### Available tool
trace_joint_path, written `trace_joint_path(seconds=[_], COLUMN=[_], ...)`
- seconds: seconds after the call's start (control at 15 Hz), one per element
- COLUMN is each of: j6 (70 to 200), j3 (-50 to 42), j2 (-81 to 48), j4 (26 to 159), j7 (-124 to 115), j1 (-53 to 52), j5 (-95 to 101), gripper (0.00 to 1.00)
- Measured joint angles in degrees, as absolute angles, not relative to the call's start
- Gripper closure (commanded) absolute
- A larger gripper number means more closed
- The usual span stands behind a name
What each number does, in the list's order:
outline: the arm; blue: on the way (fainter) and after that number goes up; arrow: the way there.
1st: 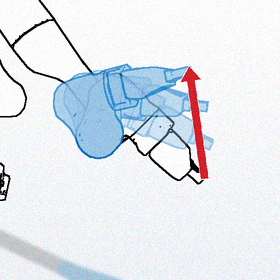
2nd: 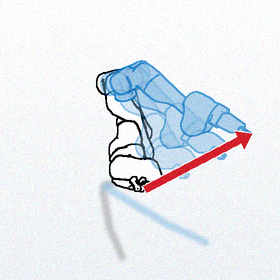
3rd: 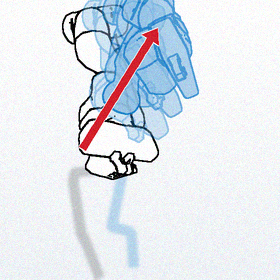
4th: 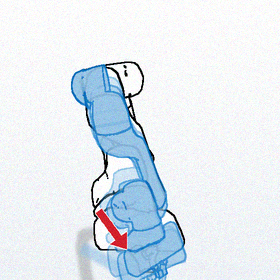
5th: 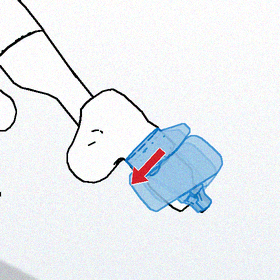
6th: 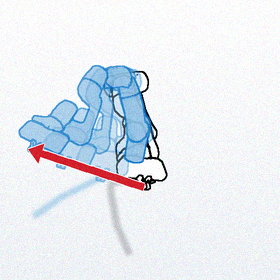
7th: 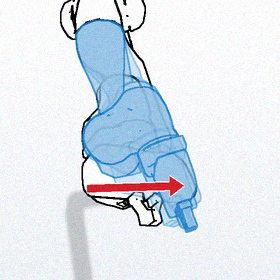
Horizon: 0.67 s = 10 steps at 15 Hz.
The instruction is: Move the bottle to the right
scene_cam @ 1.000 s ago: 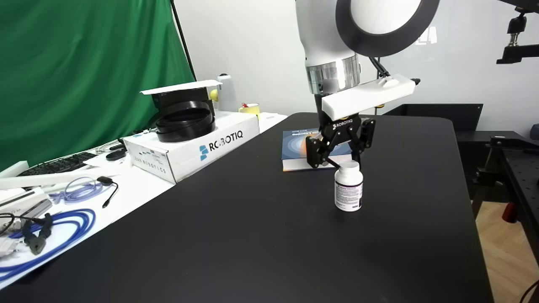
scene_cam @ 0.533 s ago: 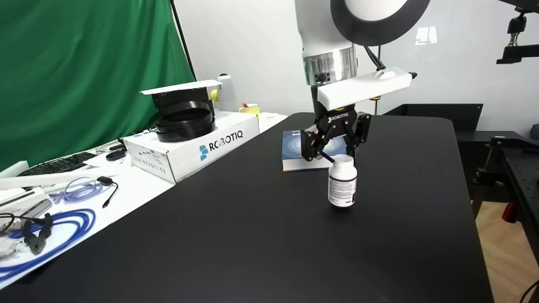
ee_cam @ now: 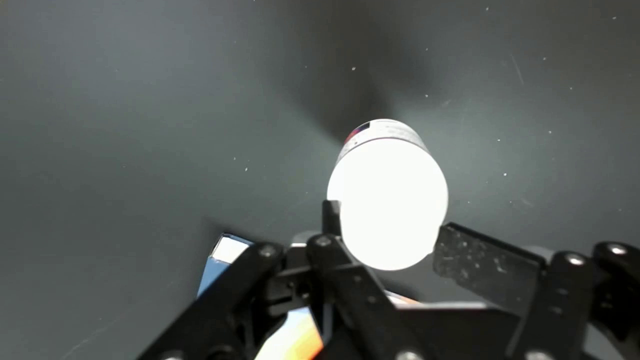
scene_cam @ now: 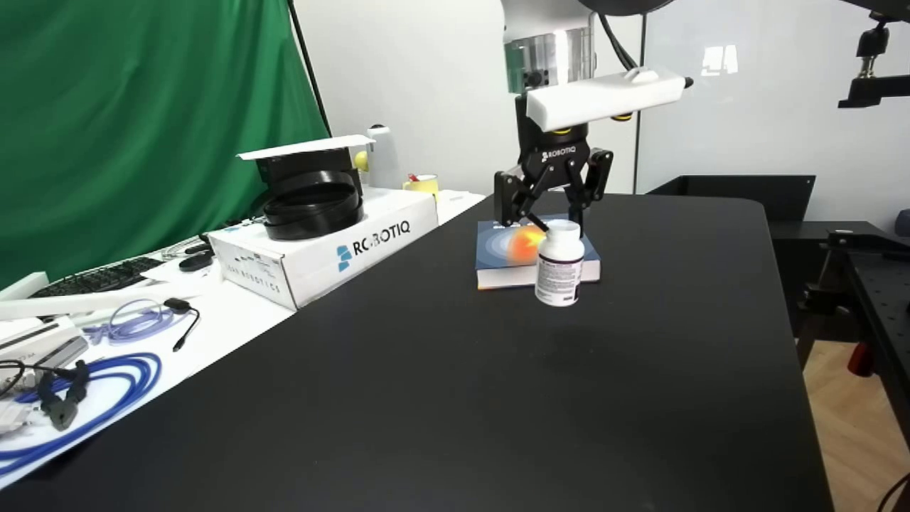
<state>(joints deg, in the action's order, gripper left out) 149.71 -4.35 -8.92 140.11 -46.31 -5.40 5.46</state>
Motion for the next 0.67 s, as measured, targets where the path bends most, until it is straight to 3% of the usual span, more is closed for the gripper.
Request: trace_joint_path(seconds=[0.67], j6=[140.44], j3=[-8.29], j2=[-12.40], j4=[129.82], j7=[-36.94], j1=[1.35], j5=[6.22], gripper=[0.77])
